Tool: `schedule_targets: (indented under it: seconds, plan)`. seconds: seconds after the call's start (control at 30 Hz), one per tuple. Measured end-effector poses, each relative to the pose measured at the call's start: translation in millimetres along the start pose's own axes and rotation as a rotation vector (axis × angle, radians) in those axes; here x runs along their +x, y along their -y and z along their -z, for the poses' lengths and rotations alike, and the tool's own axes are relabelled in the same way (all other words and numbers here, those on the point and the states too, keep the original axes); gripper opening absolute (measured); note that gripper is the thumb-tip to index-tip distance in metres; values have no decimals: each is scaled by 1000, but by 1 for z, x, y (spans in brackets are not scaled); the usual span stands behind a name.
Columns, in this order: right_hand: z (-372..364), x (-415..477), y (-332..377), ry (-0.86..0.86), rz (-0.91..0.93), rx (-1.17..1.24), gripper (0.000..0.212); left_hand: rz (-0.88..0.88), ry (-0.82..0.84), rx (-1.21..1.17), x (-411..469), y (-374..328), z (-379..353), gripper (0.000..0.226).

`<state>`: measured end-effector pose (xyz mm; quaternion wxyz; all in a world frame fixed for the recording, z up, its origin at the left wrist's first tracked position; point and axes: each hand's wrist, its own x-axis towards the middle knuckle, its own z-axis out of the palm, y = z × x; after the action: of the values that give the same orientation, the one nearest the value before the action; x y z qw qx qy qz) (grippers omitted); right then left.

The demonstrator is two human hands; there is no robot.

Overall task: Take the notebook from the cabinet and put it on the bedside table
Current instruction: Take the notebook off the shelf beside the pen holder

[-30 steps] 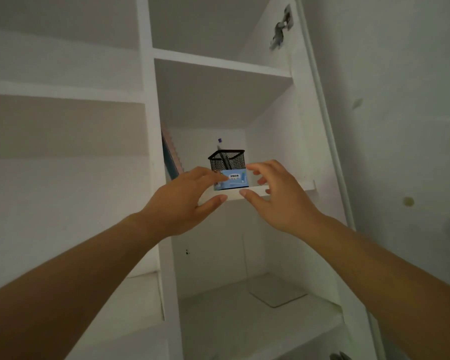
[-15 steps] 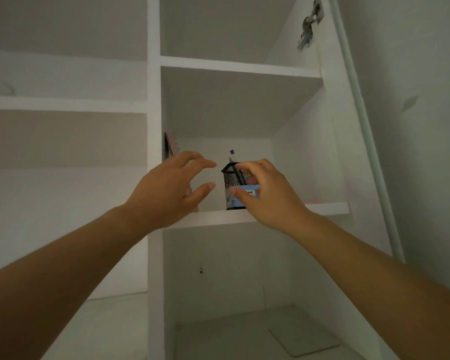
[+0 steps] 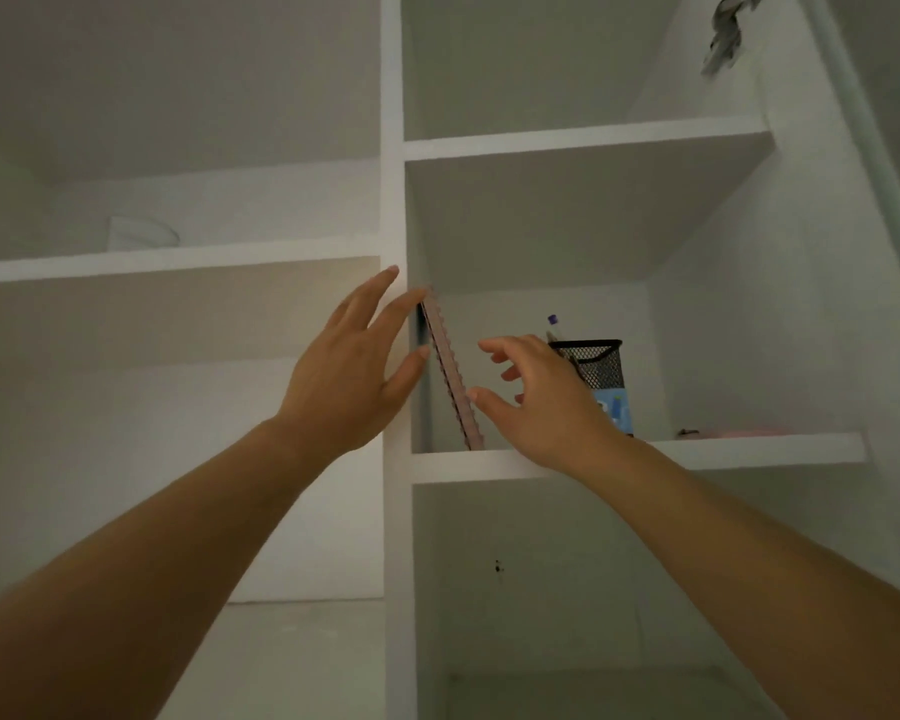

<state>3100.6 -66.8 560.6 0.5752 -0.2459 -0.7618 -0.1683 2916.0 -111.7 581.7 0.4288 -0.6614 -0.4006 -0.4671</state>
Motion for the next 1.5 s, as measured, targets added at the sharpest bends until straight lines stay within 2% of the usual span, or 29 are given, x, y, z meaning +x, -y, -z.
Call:
schedule_targets:
  seconds: [0.13, 0.3, 0.5, 0.67, 0.8, 1.03, 1.3, 1.5]
  plan:
    - [-13, 14, 1, -27, -41, 14, 50, 63, -36, -117, 8, 7, -17, 60]
    - [-25, 29, 2, 11, -58, -7, 53, 8, -42, -232, -1, 11, -40, 59]
    - [-31, 36, 2, 49, -99, -32, 58, -15, -36, -254, 1, 15, -43, 59]
    - [-33, 38, 4, 49, -78, -45, 33, -28, -44, -293, 1, 14, -43, 57]
    - [-28, 34, 5, 15, -134, -49, 29, -22, -17, -317, 1, 12, -40, 57]
    - [-34, 34, 14, 28, -177, -67, 40, -34, -33, -361, 0, 14, -45, 55]
    - [-24, 28, 11, -78, -213, -119, 37, -37, -29, -411, -1, 12, -45, 56]
    - [-23, 26, 16, -123, -192, -146, 52, -45, -29, -438, 0, 14, -46, 57]
